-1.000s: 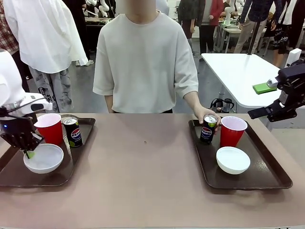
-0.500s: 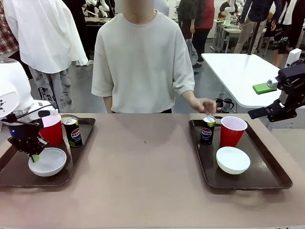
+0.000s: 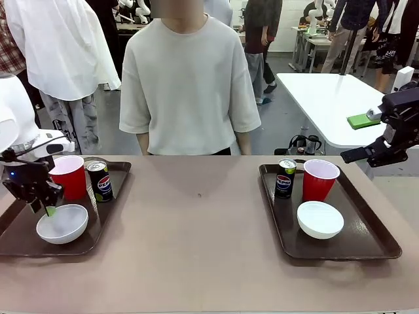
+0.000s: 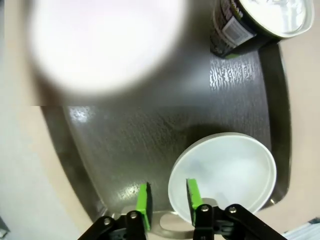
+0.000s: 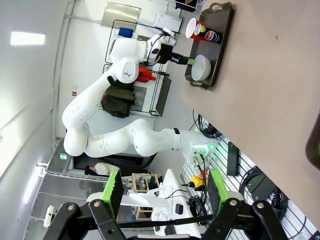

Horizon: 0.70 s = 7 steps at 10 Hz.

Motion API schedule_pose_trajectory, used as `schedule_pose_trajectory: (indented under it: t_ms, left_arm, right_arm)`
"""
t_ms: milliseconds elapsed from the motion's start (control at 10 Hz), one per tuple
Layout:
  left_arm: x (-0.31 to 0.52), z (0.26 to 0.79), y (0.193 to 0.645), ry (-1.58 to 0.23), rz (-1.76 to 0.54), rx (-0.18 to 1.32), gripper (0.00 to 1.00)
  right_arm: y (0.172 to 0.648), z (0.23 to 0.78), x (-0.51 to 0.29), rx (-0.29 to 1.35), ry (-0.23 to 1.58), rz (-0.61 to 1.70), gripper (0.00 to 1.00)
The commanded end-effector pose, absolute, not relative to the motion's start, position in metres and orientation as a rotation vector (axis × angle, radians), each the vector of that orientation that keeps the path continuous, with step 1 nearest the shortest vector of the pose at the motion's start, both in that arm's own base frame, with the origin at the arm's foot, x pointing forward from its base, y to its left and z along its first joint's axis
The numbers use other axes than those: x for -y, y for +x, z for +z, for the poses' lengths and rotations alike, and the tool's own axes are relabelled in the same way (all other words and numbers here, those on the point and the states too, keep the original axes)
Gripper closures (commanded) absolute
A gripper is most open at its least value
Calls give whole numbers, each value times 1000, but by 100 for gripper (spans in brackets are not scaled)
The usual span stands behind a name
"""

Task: Prepare tableware on both trays.
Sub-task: Pick up a Picnic Bowl from the table and place it on a Handle tray.

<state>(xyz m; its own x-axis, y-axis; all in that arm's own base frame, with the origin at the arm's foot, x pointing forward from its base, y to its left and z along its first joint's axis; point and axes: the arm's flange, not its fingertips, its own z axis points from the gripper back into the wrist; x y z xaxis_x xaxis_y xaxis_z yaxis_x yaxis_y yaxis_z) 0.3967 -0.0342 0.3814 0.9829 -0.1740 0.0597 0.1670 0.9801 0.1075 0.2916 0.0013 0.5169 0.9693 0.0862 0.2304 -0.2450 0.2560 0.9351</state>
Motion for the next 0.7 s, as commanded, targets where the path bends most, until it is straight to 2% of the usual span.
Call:
schedule_pose_trajectory:
  t_ms: [0,100,200,300,400,600]
  left_arm:
    - [25,395,370,67,-180,100,18]
    - [23,407,366,-29,-225,107,34]
    - [19,417,364,-135,-263,114,0]
    - [16,426,361,-269,-306,125,15]
    - [10,438,357,-444,-358,160,0]
    - [-6,459,345,-714,-384,225,0]
  right_arm:
    - [294,518,-3,159,1320,240,12]
    - [294,518,-3,159,1320,240,12]
    - [294,518,-3,159,1320,240,12]
    - [294,518,-3,159,1320,240,12]
    - [294,518,-3,159,1320,240,12]
    - [294,518,-3,159,1320,240,12]
